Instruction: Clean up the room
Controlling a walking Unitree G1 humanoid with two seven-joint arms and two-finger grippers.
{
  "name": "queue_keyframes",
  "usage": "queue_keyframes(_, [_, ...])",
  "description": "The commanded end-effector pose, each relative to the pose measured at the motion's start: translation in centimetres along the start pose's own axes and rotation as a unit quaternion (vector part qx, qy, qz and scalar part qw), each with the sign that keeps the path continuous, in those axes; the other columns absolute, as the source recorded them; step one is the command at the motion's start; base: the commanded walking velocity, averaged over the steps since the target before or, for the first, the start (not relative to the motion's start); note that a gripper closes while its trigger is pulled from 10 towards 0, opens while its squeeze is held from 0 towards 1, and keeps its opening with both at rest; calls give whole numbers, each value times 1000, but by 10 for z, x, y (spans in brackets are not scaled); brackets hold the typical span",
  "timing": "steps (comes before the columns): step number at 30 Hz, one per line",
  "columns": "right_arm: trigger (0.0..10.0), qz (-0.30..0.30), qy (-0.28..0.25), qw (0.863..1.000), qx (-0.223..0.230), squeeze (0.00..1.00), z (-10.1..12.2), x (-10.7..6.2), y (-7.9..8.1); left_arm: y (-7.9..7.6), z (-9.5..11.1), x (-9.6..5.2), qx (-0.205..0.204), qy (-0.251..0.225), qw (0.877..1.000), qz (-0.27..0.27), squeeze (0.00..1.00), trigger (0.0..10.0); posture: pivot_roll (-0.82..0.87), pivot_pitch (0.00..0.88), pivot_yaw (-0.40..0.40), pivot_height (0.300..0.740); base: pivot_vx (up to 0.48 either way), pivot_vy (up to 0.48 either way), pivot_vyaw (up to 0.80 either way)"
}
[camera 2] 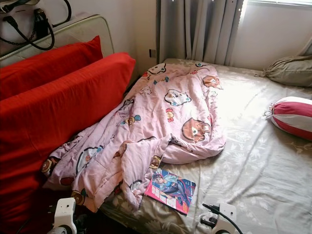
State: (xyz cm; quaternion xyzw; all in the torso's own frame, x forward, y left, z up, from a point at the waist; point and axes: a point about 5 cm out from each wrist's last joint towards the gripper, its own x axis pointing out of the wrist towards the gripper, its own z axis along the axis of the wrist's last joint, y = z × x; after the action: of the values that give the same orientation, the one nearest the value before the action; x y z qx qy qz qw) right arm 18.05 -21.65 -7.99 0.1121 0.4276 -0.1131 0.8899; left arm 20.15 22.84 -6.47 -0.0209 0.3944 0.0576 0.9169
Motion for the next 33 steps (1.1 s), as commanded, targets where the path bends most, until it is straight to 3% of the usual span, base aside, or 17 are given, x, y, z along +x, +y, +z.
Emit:
queue_keyframes(1, [10000,-1,2,1000,4,0,-2,0,2,2,-4,-1,-7,9,1000,4,0,10000,-19,0,14,740,0,0,0])
queue_keyframes(5, [10000,-1,2,1000,-4,0,-2,0,1,7,-13,-4,-13,24,1000,10,0,10000,-16,0,10,740,0,0,103])
queue_keyframes(19, [10000,1,5,1000,-7,0,-5,-1,-1,29,-35,-15,-25,51,998,27,0,10000,-17,0,1,740,0,0,800])
queue_keyframes(33, [10000,6,8,1000,-8,0,-6,-1,1,4,-28,-7,-21,48,999,15,0,10000,-24,0,-7,740,0,0,800])
